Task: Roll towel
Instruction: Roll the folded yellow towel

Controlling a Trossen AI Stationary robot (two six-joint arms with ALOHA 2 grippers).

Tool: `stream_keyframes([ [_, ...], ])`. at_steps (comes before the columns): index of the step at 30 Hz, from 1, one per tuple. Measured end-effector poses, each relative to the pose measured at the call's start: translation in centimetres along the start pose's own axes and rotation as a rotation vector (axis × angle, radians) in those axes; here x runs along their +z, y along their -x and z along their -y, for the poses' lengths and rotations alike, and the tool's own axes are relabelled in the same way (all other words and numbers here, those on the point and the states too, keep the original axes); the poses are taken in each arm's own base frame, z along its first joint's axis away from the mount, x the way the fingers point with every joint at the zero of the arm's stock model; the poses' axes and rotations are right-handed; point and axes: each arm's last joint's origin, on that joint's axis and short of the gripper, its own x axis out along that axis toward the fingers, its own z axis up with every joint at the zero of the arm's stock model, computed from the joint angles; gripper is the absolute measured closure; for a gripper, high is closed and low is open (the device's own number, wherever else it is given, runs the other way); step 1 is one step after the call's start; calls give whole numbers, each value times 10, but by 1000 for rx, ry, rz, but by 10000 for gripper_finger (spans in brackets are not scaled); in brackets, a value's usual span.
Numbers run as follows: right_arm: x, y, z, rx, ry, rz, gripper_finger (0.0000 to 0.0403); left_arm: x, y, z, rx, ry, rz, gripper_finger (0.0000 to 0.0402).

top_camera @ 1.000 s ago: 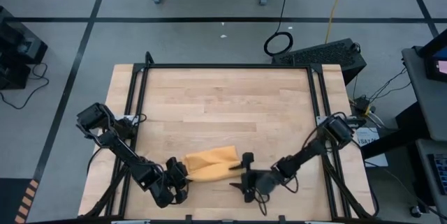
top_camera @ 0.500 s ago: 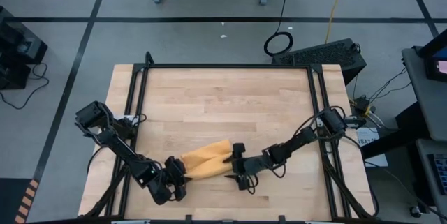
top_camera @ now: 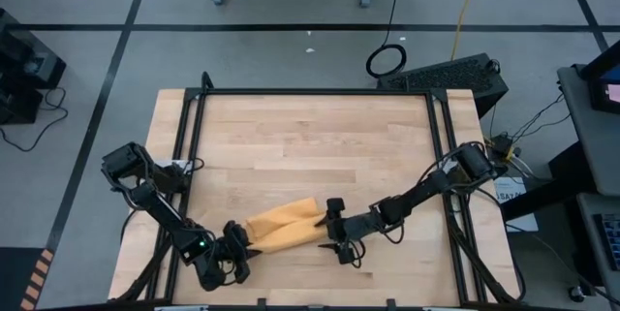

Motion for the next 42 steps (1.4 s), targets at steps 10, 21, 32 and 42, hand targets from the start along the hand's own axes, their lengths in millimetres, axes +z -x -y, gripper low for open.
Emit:
stream_keyframes([
  [10, -2, 3, 14, 25, -86, 177, 128, -13, 5, -15, 10, 90, 51, 352],
  [21, -5, -6, 36, 36, -43, 214, 128, -14, 6, -14, -17, 159, 45, 352],
  [32, -3, -8, 54, 110, -104, 216, 128, -14, 6, -14, -17, 138, 40, 352],
  [42, -11, -7, 49, 116, -150, 168, 128, -20, 6, -26, -56, 170, 64, 352],
])
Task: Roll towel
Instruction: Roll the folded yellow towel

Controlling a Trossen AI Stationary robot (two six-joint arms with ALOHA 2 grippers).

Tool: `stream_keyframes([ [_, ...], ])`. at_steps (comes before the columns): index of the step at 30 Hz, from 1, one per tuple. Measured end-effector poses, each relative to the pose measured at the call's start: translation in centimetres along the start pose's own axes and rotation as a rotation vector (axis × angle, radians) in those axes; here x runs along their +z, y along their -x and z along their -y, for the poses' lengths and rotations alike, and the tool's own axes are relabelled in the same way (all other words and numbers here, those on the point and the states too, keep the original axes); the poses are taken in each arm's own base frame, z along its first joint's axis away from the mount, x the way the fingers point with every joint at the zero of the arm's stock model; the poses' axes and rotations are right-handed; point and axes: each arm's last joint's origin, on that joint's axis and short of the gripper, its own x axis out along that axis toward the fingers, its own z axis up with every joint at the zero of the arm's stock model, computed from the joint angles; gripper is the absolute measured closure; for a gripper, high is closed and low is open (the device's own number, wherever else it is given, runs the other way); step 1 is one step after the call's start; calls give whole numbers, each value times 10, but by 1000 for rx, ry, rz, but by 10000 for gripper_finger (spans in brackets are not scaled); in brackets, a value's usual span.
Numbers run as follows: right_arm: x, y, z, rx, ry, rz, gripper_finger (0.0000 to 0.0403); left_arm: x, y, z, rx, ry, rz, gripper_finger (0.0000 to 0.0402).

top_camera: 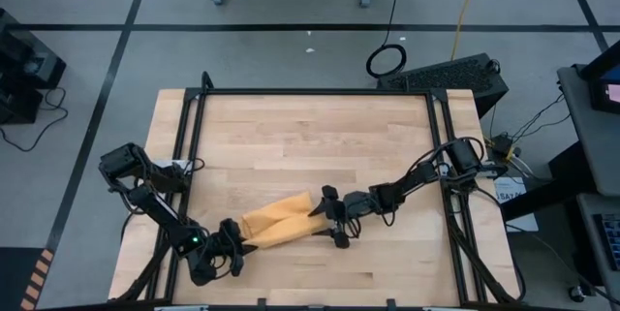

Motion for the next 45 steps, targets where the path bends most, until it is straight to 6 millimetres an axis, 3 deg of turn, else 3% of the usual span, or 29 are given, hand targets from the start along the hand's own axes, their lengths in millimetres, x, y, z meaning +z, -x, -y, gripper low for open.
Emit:
stream_keyframes([
  [6, -15, 8, -17, -72, 19, -10, 128, -11, 10, 4, -61, -1, -27, 352],
  [11, -15, 12, -24, -106, 20, 58, 128, -15, 15, 4, -73, -13, -30, 352],
  [24, -15, 12, -27, -74, 105, 55, 67, -15, 15, 2, -61, -53, -22, 352],
  [30, -11, 11, -26, -47, 134, 70, 62, -15, 15, 3, -61, -59, -21, 352],
  [35, -5, 3, -28, -17, 218, 93, 62, -14, 14, 2, -54, -135, -9, 352],
  [40, -13, -21, -24, 25, 211, 69, 62, -11, 11, 2, -45, -150, -2, 352],
  [45, -19, -37, -21, -38, 241, 78, 62, -13, 12, 2, -54, -136, -8, 352],
])
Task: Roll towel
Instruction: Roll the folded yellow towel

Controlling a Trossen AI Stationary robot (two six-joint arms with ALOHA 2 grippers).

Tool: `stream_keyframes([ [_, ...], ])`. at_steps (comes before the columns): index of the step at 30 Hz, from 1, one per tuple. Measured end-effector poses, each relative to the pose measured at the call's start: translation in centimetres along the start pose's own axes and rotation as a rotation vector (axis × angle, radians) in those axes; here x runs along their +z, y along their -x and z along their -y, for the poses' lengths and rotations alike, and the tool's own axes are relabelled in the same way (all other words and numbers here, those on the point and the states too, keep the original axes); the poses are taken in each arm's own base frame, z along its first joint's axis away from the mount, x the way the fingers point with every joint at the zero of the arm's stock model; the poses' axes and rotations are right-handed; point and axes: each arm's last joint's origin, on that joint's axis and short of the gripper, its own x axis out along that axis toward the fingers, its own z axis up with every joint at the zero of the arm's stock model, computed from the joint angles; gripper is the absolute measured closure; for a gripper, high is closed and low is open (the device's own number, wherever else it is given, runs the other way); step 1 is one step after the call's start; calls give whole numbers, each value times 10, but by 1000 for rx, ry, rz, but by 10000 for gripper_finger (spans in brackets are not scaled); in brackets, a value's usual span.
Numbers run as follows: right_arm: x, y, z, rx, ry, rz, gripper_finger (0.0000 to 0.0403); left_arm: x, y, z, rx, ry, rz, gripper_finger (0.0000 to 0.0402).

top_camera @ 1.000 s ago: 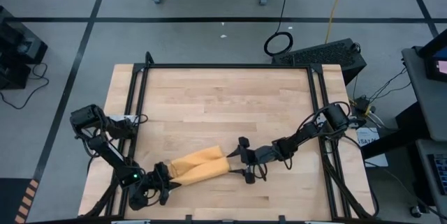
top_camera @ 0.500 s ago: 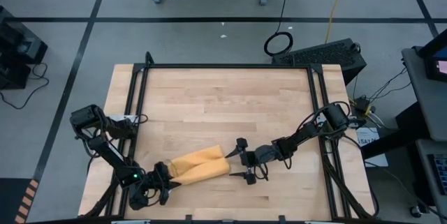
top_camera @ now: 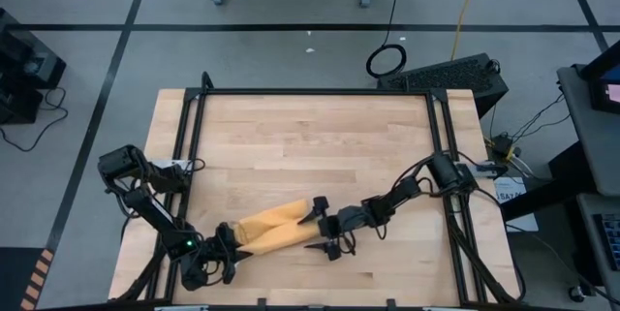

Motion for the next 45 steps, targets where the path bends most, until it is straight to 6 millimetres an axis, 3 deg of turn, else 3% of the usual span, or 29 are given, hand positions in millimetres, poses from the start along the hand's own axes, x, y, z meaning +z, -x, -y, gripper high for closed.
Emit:
stream_keyframes([
  [7, -6, -8, 5, 8, -52, -21, 69, -1, 0, -2, 13, -10, -11, 352],
  [12, -7, -8, 8, -1, -117, -38, 98, 0, 0, -2, 17, -69, -11, 352],
  [17, 9, -1, -5, 27, -150, -81, 117, 2, -2, -2, 17, -160, -23, 352],
  [22, 24, 12, -16, -1, -126, -173, 85, 5, -5, -3, 25, -218, -23, 352],
  [30, 22, 14, -27, -120, -100, -172, 14, 4, -5, 0, 1, -202, -39, 352],
  [34, 25, 13, -28, -124, -108, -138, 10, 3, -4, 0, -2, -207, -41, 352],
  [45, -2, 0, -28, -92, -220, -77, 13, 3, -4, 0, -2, -205, -40, 352],
])
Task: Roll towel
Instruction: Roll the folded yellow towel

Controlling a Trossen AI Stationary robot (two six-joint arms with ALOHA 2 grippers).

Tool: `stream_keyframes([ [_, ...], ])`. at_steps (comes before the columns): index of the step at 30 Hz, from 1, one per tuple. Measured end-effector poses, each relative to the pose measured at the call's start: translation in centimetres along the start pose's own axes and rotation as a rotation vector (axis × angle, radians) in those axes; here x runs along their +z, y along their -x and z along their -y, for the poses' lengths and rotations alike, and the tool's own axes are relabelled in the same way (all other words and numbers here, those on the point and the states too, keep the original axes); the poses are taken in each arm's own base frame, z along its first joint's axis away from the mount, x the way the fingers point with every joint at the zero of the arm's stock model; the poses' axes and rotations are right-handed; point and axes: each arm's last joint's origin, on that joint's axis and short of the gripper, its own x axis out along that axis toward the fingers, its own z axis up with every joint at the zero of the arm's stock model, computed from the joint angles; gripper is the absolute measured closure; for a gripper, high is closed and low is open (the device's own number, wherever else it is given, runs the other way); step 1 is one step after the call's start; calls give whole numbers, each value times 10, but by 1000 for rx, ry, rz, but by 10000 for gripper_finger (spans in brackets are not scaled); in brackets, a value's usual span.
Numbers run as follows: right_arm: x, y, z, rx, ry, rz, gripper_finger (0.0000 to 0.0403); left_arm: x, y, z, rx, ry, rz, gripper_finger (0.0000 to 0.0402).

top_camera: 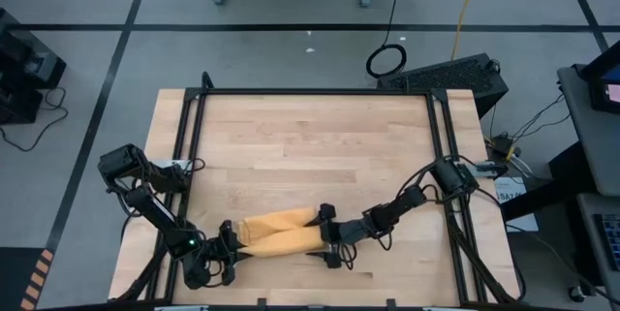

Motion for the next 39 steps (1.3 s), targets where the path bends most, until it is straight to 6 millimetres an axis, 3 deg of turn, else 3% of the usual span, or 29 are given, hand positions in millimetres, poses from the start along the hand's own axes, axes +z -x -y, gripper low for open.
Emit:
stream_keyframes([
  [4, 0, 0, 0, 7, -53, -6, 51, 1, -1, -1, 7, -13, 4, 352],
  [13, -3, 1, -1, 32, -198, -63, 194, 14, -13, -6, 31, -47, -8, 352],
  [19, 0, 0, -2, 106, -321, -75, 295, 12, -9, 6, -94, 36, -46, 352],
  [25, 1, 1, -4, 195, -421, -108, 379, 9, -6, 8, -91, 58, -10, 352],
  [31, 2, 1, -5, 198, -532, -114, 379, 11, -7, 7, -80, 111, 5, 336],
  [39, 2, 1, -5, 195, -560, -116, 362, 12, -2, 9, -92, 135, -2, 224],
])
